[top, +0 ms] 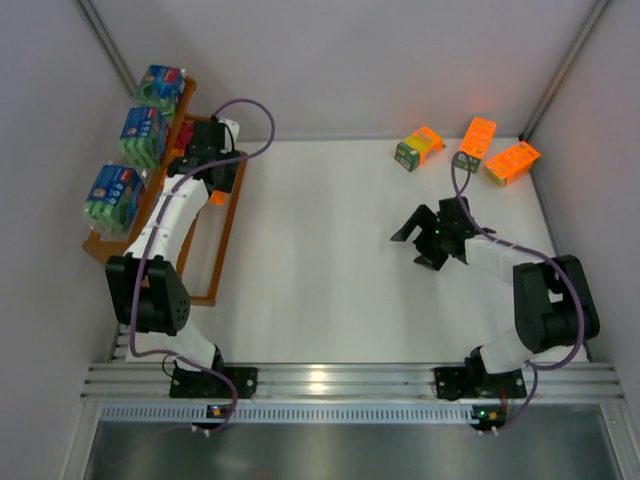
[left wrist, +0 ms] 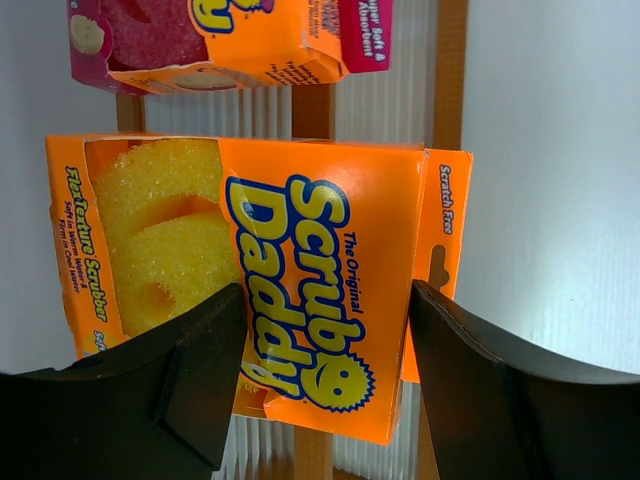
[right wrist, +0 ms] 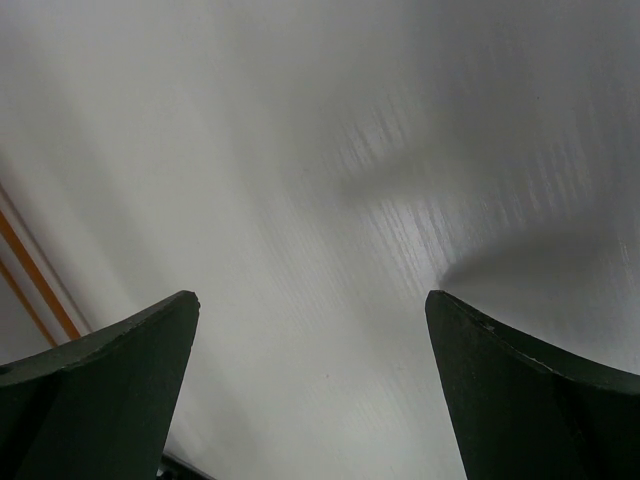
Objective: Place and organize the cleaning sponges onto the shelf
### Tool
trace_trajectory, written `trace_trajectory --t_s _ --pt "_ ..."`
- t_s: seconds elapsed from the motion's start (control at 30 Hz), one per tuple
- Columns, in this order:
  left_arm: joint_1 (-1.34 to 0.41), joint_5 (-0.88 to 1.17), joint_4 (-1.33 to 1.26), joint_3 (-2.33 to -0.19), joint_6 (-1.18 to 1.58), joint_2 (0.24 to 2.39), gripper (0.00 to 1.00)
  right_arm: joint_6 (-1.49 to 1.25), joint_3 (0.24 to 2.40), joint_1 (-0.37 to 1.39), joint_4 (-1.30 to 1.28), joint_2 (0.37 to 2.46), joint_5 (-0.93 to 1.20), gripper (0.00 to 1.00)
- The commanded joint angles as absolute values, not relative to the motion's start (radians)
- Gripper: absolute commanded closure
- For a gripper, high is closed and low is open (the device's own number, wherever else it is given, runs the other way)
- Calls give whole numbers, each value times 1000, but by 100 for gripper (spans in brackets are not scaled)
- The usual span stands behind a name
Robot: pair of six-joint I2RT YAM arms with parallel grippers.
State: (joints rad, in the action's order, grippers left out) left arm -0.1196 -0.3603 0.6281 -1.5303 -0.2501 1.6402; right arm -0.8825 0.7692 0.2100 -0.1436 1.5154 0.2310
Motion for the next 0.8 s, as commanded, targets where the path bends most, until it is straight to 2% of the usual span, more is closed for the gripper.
trace_trajectory --t_s 0.0,0.5,0.57,0.63,0.77 --pt "-87 -371 624 -1592 -276 1650 30 -890 821 189 -83 1534 267 1" --pt "-43 -374 623 -1624 -288 1715 28 -884 862 189 -78 1577 282 1" --pt "-37 -379 623 -1635 -287 1720 24 -879 873 187 -74 1580 293 1" --pt "-37 -374 623 -1641 -282 1718 16 -877 877 189 -72 1585 299 1" --pt "-37 -374 623 -1644 -282 1712 12 -874 871 187 -64 1580 301 1"
